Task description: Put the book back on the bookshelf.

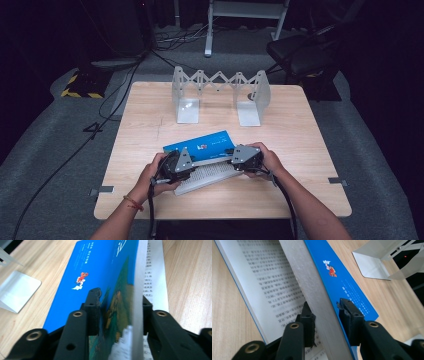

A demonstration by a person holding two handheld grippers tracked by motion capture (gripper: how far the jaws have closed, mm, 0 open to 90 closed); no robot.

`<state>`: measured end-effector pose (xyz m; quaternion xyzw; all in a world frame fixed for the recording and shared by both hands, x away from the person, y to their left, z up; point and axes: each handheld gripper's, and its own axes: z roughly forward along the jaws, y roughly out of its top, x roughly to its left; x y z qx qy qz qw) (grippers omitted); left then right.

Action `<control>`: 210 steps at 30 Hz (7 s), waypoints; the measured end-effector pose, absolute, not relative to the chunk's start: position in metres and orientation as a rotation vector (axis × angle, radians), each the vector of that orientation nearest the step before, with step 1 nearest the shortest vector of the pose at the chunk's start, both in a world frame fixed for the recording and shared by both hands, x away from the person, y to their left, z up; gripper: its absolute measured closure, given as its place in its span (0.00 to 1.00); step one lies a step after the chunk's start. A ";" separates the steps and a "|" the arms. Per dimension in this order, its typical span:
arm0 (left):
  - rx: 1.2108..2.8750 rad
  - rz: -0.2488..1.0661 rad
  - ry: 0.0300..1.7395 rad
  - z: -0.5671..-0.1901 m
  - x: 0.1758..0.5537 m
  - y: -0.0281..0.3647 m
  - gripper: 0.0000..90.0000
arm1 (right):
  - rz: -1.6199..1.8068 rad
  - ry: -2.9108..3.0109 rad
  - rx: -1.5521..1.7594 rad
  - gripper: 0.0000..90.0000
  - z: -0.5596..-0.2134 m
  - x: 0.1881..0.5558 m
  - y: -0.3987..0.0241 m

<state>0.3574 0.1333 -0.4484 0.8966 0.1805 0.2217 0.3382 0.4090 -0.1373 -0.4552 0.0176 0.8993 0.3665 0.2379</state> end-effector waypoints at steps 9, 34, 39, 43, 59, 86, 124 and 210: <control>2.337 0.535 0.460 -0.451 0.361 0.138 0.76 | 1.193 2.513 0.107 0.65 -0.464 0.423 -0.157; 2.360 0.577 0.753 -0.424 0.360 0.141 0.45 | 0.992 2.473 -0.080 0.82 -0.427 0.409 -0.139; 2.351 0.586 0.766 -0.416 0.355 0.125 0.44 | 0.975 2.481 -0.060 0.82 -0.426 0.407 -0.133; 2.355 0.642 0.777 -0.421 0.357 0.101 0.40 | 0.959 2.481 -0.046 0.82 -0.426 0.404 -0.126; 2.385 0.731 0.788 -0.449 0.363 0.091 0.65 | 0.908 2.496 -0.005 0.79 -0.424 0.398 -0.113; 2.179 0.760 0.659 -0.425 0.353 0.136 0.82 | 1.121 2.597 0.546 0.47 -0.490 0.460 -0.164; 1.896 0.427 0.591 -0.427 0.350 0.138 0.78 | 1.530 2.261 0.488 0.61 -0.390 0.432 -0.160; 2.019 0.223 0.403 -0.429 0.333 0.155 0.65 | 1.539 2.406 0.290 0.37 -0.401 0.406 -0.192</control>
